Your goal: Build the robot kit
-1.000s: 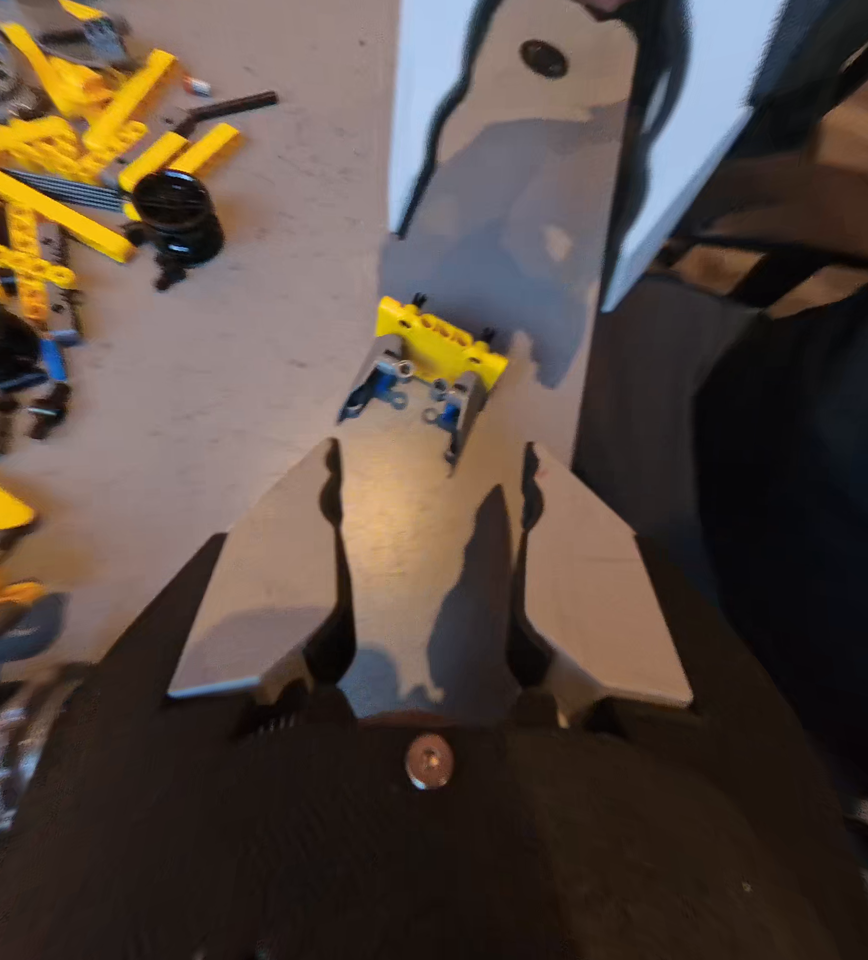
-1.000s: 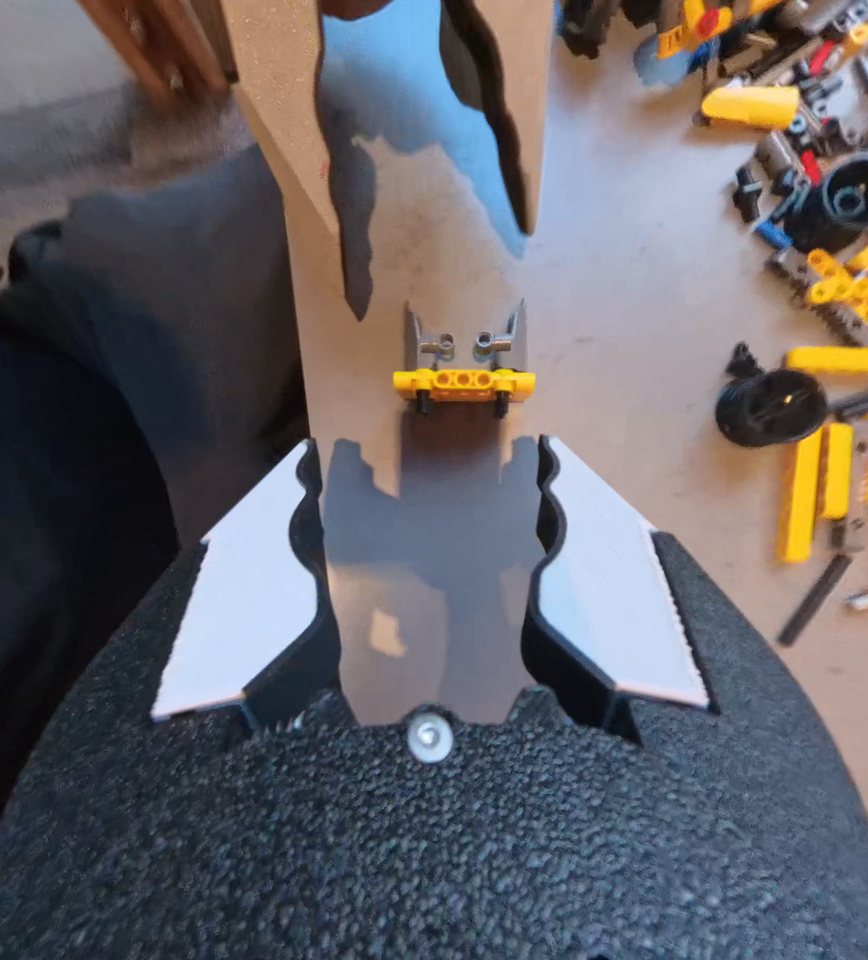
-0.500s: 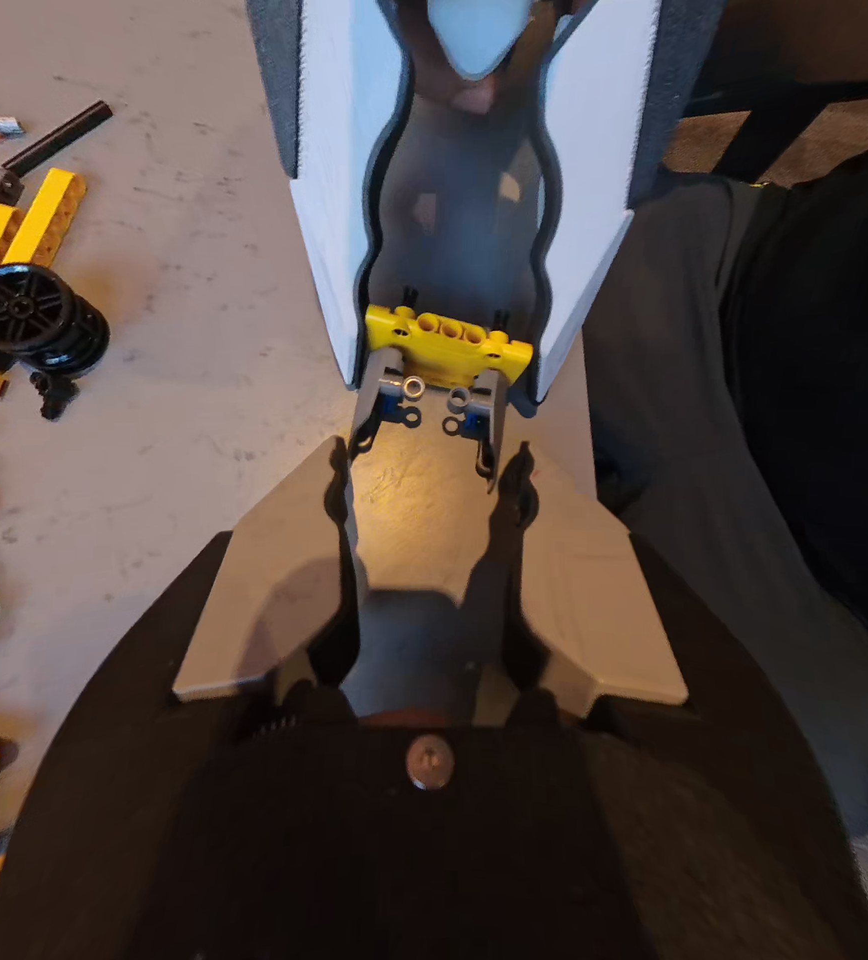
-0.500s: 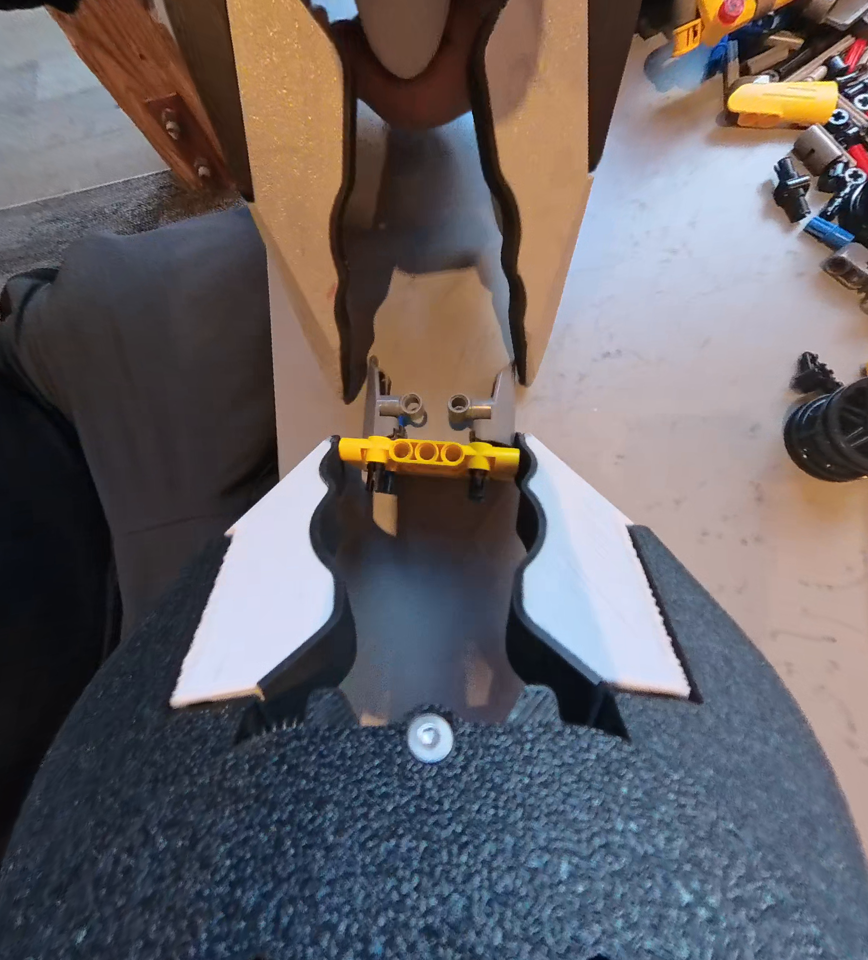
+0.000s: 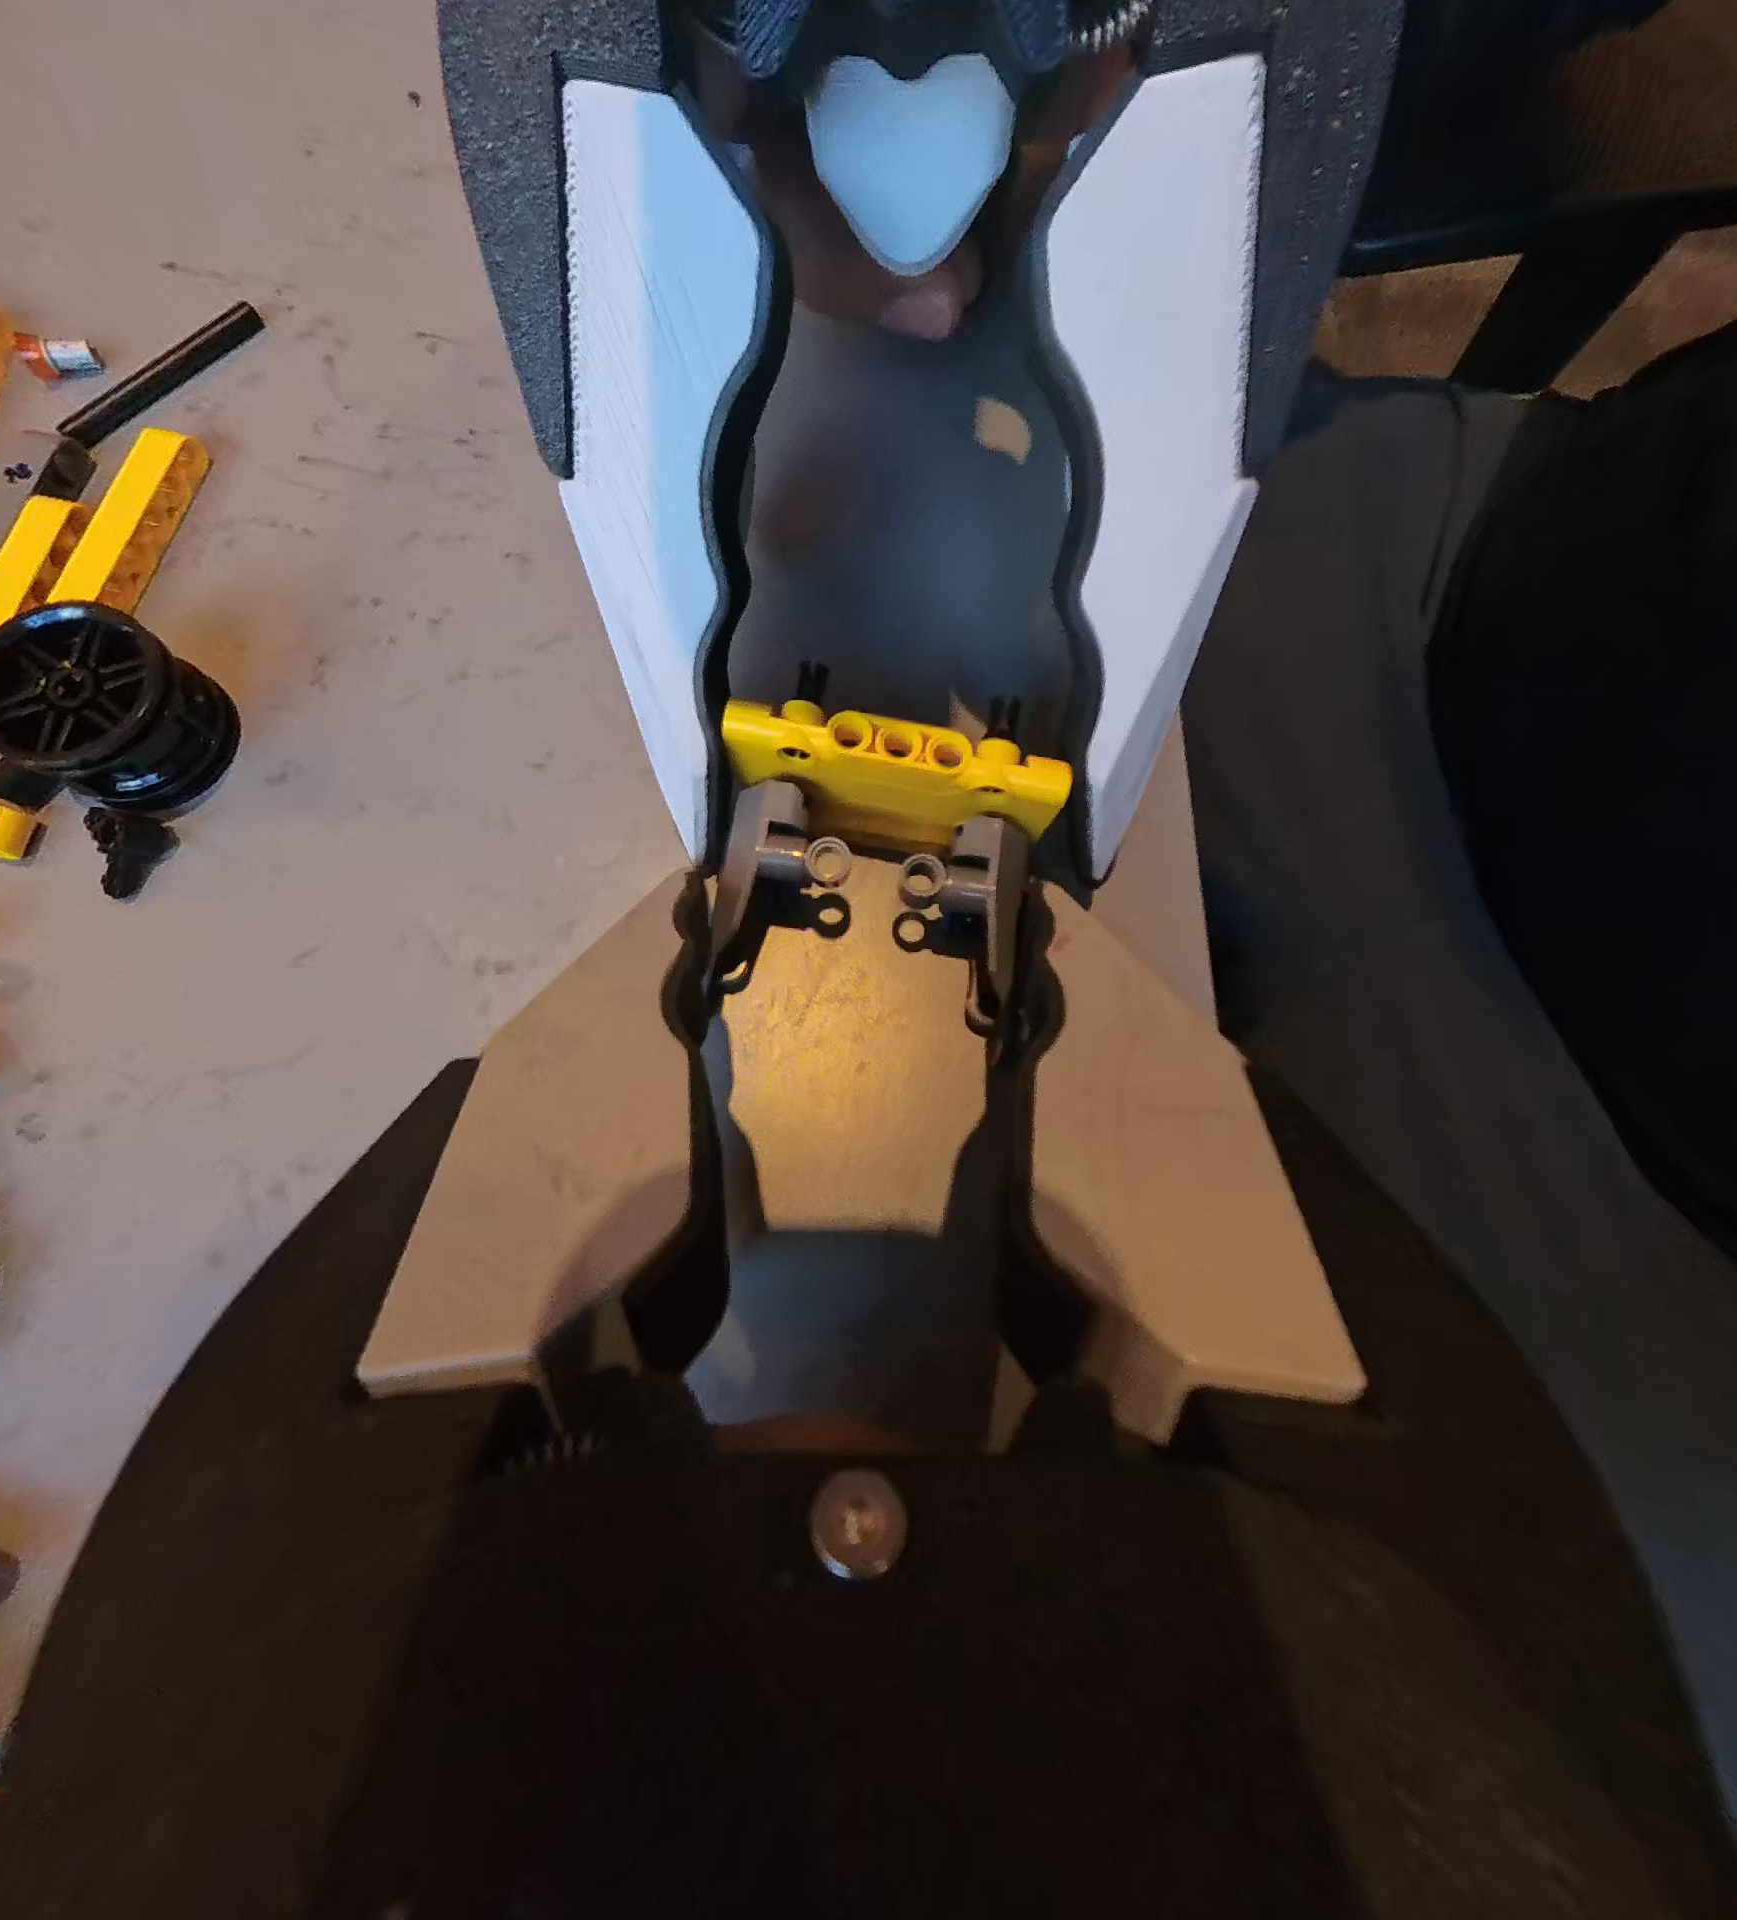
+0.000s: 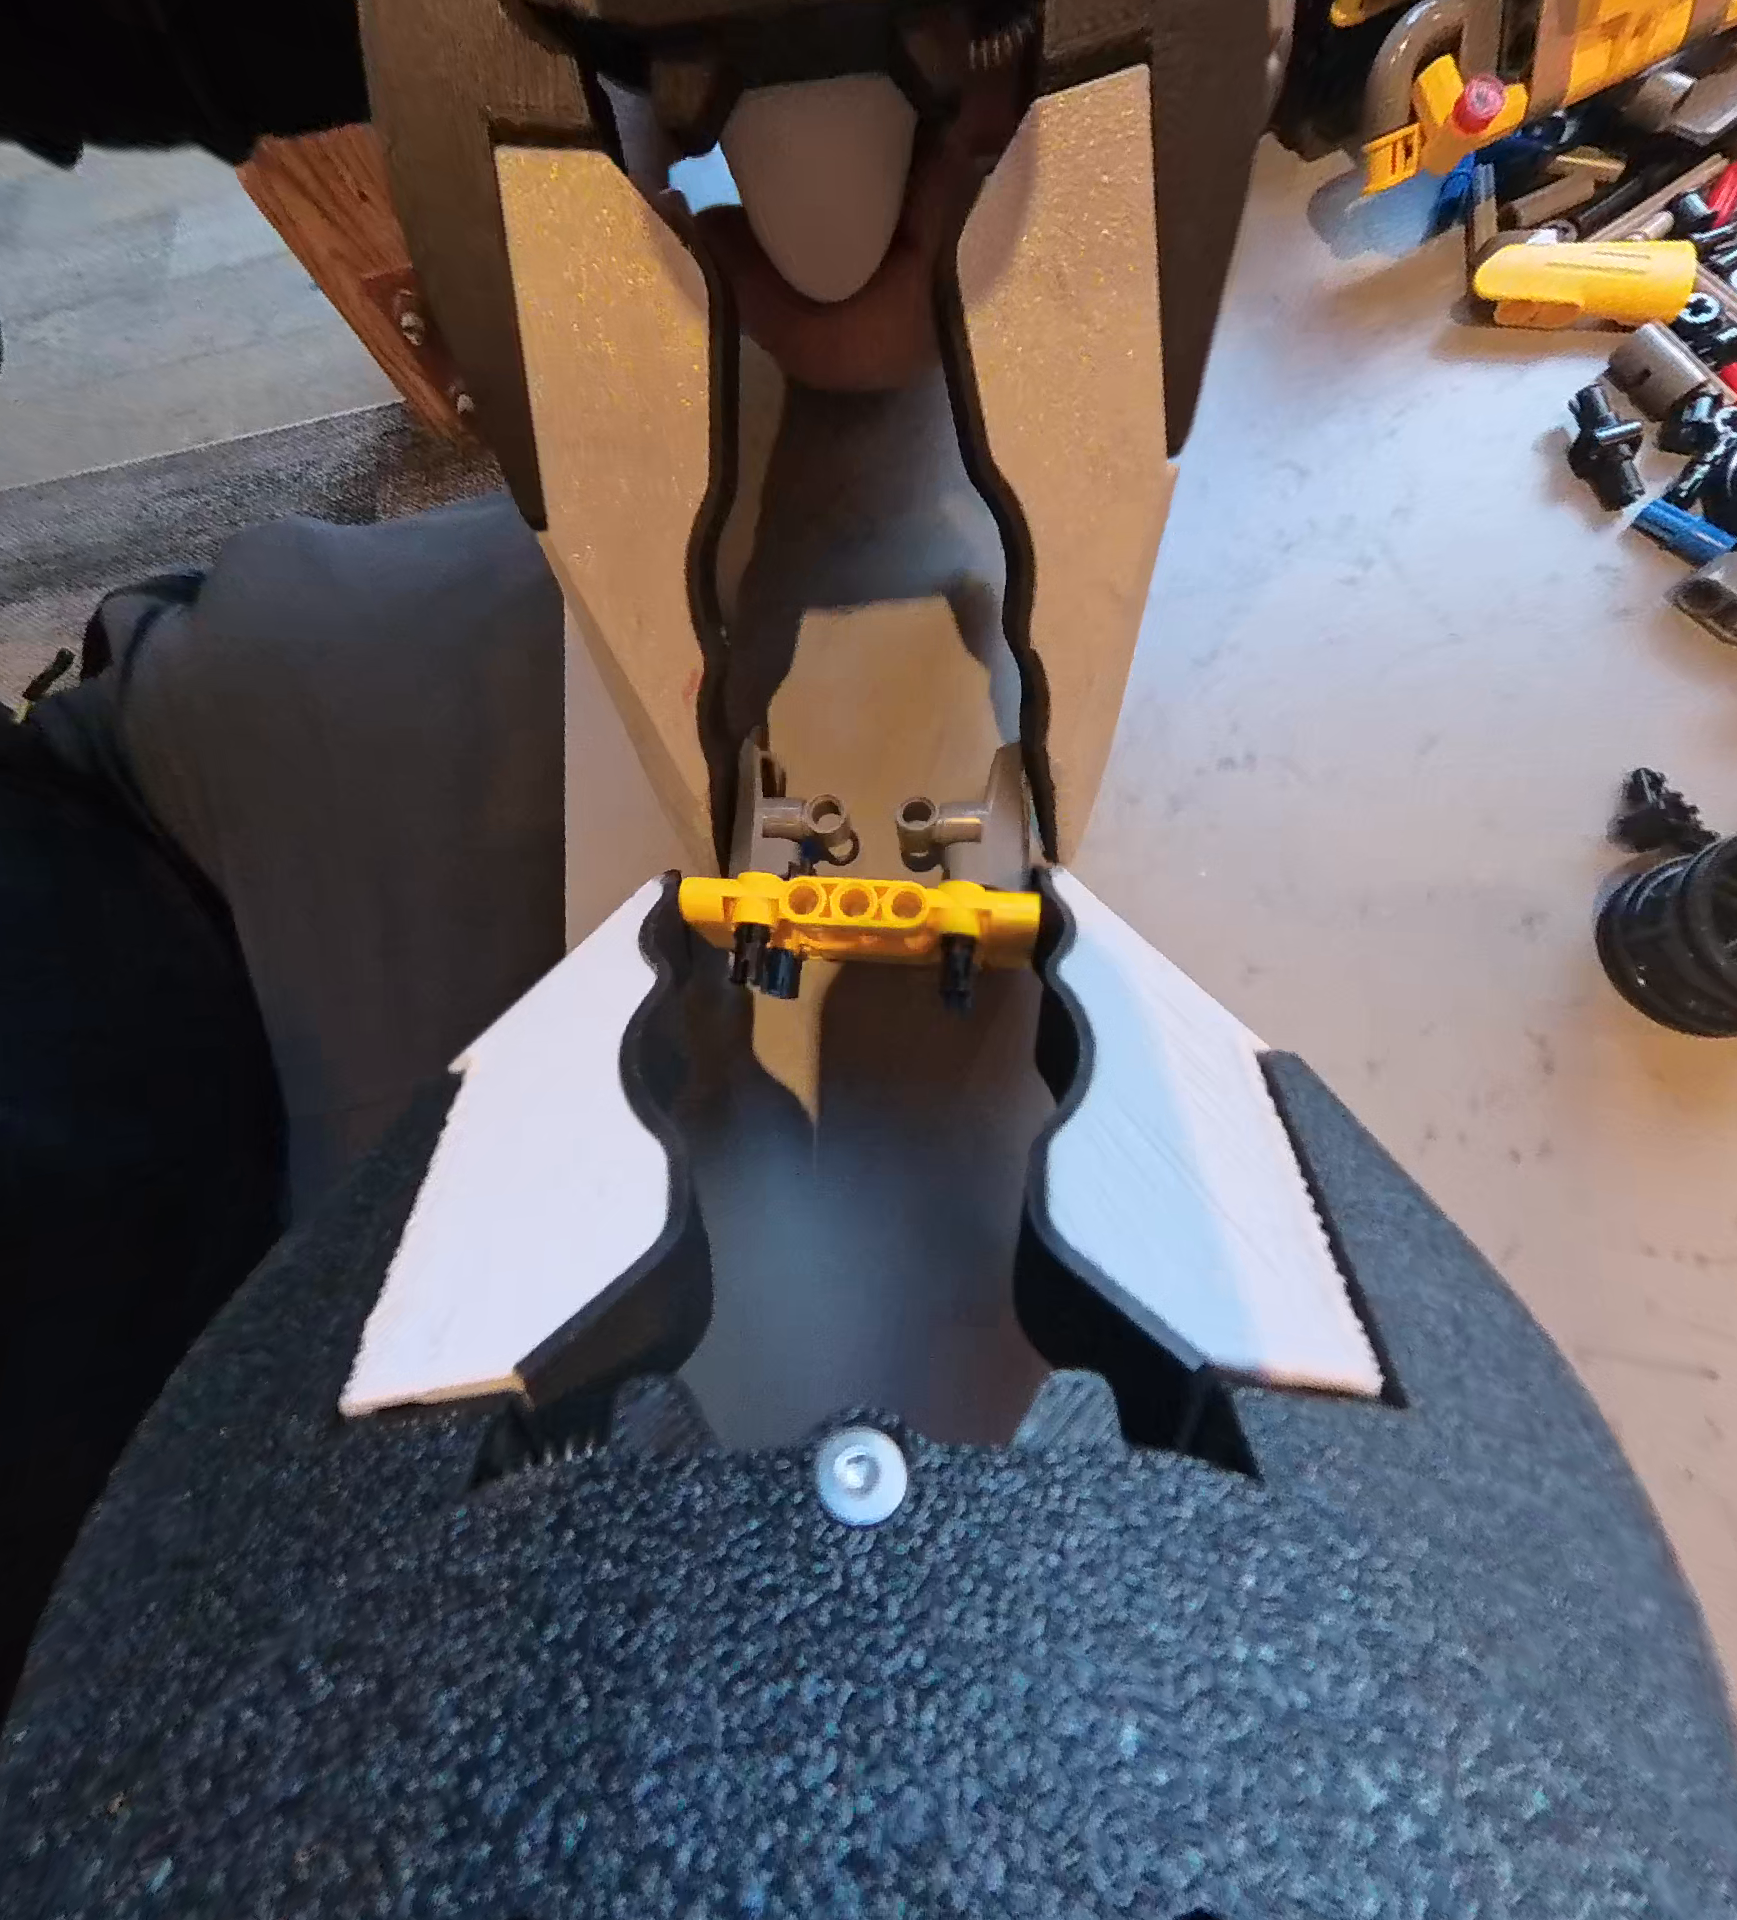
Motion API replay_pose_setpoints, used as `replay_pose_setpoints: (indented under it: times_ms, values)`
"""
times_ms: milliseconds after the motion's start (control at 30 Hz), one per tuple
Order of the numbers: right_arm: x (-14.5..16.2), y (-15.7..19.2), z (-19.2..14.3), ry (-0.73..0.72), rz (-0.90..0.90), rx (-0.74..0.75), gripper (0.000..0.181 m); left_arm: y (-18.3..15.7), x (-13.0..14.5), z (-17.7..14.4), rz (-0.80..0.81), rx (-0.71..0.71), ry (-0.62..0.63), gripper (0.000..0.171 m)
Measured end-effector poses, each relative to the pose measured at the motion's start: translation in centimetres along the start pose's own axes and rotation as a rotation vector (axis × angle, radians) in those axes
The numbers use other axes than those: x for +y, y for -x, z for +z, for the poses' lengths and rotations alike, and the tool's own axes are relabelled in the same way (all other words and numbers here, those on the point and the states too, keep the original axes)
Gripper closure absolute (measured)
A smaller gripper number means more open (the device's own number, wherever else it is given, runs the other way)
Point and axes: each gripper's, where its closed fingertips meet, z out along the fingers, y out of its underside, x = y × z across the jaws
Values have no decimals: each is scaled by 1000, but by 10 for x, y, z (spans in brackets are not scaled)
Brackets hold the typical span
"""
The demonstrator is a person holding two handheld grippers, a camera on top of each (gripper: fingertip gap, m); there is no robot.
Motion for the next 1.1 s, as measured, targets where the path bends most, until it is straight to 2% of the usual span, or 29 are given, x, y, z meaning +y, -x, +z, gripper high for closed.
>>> replay_pose_setpoints:
  times_ms: [33, 100, 167, 333, 467, 500, 567, 700, 800, 900, 1000, 1100]
  values:
    - [-2, 0, -2, -14, 3, 0, 112, 0, 1, -1, -14, -4, 1, 113]
    - [-7, 0, -9, -71, 17, 5, 106, 0, 4, -6, -62, -32, 8, 95]
    - [-11, 0, -19, -139, 42, 10, 100, -2, 5, -17, -121, -83, -31, 87]
    - [-9, -1, -35, -202, 50, 73, 100, -3, 18, -61, -297, -404, -174, 77]
    - [-3, -2, -33, -163, -35, 195, 95, -42, 40, -81, -496, -536, -322, 73]
    - [-1, -5, -31, -144, -49, 236, 90, -55, 47, -84, -517, -556, -354, 73]
    - [3, -10, -25, -88, -54, 276, 81, -81, 59, -88, -542, -576, -395, 75]
    - [3, -16, -4, -3, 20, 269, 83, -113, 84, -97, -507, -635, -428, 84]
    - [-7, -15, 15, 31, 67, 236, 88, -110, 103, -107, -440, -743, -427, 87]
    - [-21, -23, 26, 5, 105, 269, 115, -103, 111, -123, -427, -798, -503, 90]
    - [-33, -34, 35, -6, 133, 324, 115, -89, 119, -141, -451, -805, -560, 91]
    - [-38, -47, 38, -10, 204, 382, 112, -79, 130, -154, -475, -795, -553, 91]
